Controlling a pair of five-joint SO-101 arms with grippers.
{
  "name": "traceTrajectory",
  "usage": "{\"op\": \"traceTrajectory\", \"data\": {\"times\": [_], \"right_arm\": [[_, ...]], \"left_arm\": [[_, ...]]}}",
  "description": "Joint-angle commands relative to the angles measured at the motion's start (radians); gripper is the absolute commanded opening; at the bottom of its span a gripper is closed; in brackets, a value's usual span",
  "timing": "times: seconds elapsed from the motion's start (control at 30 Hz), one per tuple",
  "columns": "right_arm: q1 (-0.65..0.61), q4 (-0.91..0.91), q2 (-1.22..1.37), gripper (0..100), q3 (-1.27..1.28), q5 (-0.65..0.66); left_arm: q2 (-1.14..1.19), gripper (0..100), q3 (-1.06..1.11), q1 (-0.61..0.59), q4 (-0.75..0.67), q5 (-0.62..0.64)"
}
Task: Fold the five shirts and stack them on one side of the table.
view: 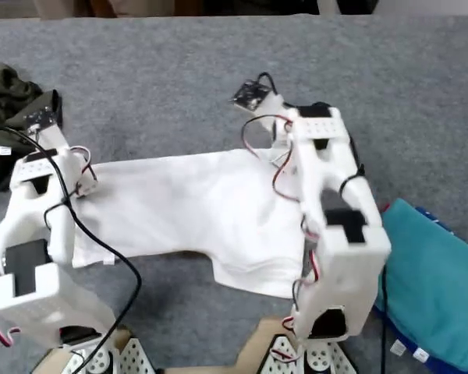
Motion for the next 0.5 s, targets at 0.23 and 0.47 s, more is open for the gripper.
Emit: {"op": "traceTrajectory", "data": {"times": [0.23,0.47], "right_arm": [[0.093,0.17,0.128,0.4,-0.354,-0.006],[0.073,0.339,-0.002,0.4,-0.526,-0.005]], "left_arm": [[0.013,2,-0.147,-0.06,0.075,0.005],[-0.084,2,-0.356,-0.054,0.308,0.005]]}}
